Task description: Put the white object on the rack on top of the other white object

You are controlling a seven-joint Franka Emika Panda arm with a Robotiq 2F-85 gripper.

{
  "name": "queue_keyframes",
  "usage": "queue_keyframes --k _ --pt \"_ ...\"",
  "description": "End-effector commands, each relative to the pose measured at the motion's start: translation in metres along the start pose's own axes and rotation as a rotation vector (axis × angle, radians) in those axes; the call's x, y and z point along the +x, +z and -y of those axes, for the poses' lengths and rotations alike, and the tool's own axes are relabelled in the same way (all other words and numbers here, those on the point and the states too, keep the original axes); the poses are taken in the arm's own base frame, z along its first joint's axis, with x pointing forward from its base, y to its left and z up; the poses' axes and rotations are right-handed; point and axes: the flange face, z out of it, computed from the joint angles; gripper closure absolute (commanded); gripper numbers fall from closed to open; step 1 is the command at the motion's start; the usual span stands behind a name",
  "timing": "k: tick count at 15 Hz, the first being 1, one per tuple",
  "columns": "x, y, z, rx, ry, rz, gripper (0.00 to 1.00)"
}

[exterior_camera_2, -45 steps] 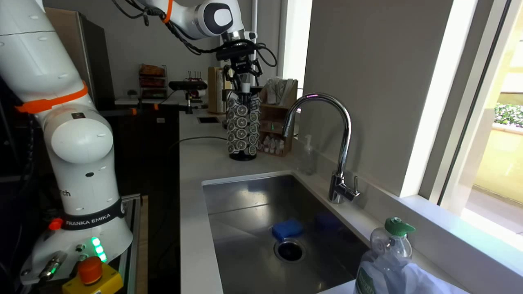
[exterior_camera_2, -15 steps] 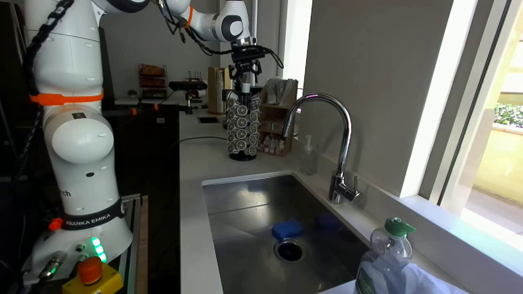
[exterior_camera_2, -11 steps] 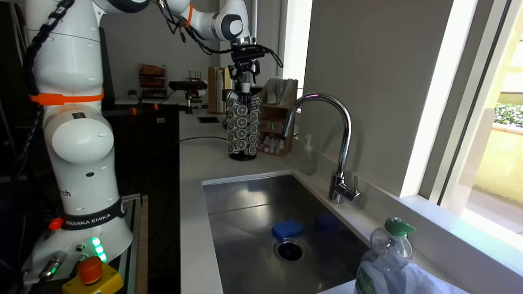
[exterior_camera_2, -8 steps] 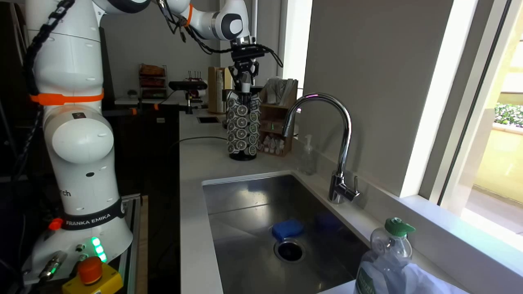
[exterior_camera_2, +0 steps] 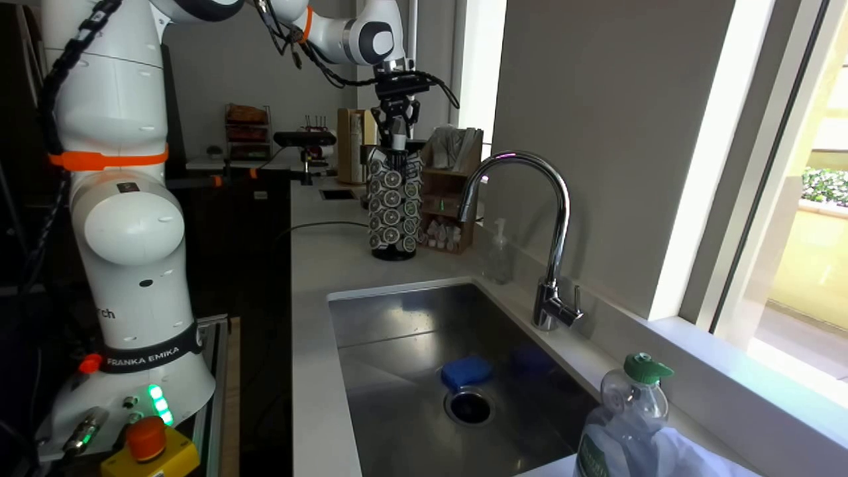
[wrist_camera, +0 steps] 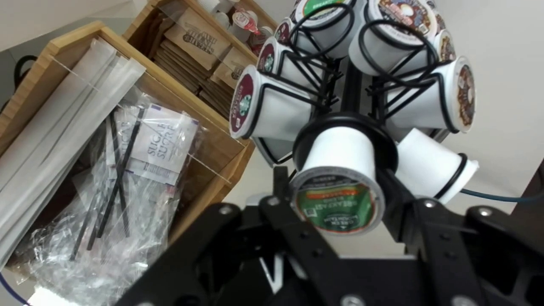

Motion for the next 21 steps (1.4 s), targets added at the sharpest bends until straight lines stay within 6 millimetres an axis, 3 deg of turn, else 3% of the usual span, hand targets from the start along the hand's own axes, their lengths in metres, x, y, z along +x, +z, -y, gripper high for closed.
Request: queue_keyframes --k 1,5,9,15,19,20,21 --pt "-0.005 -0.006 -0.001 0.008 -0.013 0.033 0.73" --pt "-0.023 -0.029 0.000 -0.054 0.023 0.060 0.73" --pt "-0.057 -0.066 0.004 -0.149 0.121 0.097 0.73" --pt "-0.148 -0.107 0.022 -0.230 0.436 0.123 0.73" --pt "-0.209 -0.109 0.034 -0.286 0.640 0.179 0.73" --pt "-0.186 -0.114 0.016 -0.258 0.559 0.147 0.48" --pt "-0.199 -0.114 0.020 -0.264 0.595 0.162 0.48"
